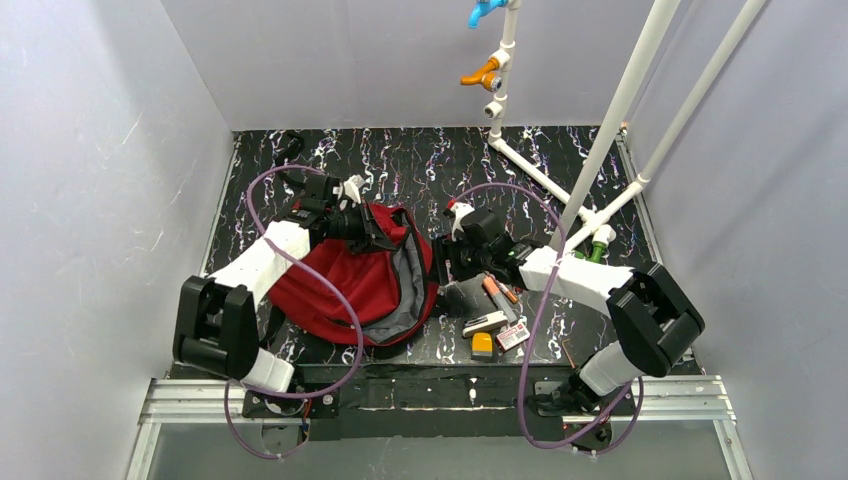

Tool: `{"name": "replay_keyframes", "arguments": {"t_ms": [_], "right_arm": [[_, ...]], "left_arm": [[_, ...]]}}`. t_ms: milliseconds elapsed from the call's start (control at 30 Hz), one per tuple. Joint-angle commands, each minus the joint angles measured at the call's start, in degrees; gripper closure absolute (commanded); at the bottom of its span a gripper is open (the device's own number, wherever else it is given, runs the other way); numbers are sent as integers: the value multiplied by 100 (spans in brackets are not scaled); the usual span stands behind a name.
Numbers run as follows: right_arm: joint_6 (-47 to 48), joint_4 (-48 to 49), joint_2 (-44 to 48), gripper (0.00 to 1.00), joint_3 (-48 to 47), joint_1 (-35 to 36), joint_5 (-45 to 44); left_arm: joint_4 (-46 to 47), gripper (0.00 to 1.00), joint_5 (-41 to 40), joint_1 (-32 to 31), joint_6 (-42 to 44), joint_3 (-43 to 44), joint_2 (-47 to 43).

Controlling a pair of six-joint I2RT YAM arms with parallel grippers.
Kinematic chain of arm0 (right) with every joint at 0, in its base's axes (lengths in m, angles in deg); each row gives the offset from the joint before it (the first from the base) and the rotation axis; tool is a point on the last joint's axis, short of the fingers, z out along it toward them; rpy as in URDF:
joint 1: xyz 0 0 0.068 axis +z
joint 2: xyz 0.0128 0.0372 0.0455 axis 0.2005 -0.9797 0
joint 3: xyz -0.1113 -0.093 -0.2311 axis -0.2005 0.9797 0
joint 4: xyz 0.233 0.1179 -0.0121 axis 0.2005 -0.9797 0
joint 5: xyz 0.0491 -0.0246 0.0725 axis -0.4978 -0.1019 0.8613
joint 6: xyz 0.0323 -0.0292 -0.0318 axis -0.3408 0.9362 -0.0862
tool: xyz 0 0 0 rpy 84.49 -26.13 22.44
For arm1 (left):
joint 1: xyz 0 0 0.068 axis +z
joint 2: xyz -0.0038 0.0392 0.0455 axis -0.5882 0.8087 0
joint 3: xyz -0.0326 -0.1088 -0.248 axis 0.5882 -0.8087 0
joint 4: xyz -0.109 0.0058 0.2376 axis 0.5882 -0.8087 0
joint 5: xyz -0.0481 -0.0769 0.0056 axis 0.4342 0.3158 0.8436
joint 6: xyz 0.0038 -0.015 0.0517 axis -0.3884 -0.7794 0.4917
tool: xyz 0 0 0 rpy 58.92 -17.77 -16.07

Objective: Pack the student bag
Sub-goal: Zip the student bag at the center of the board.

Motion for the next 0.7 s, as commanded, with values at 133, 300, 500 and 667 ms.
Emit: {"name": "replay_keyframes", "arguments": {"t_ms": [133, 300, 500, 667], "right_arm": [[1056, -1096, 524, 25, -813, 212, -290], [1293, -927, 1017, 22, -1008, 1343, -556], [1214, -208, 1106, 19, -1105, 2079, -885], [935, 395, 267, 20, -1522, 2276, -282]], "left_arm": [[135, 67, 561, 217, -71, 127, -350], [-762, 44, 187, 257, 361, -239, -1451], [-2798, 31, -1525, 315, 1329, 598, -2769], [-3720, 24, -3738, 329, 1142, 1049, -3596]]}}
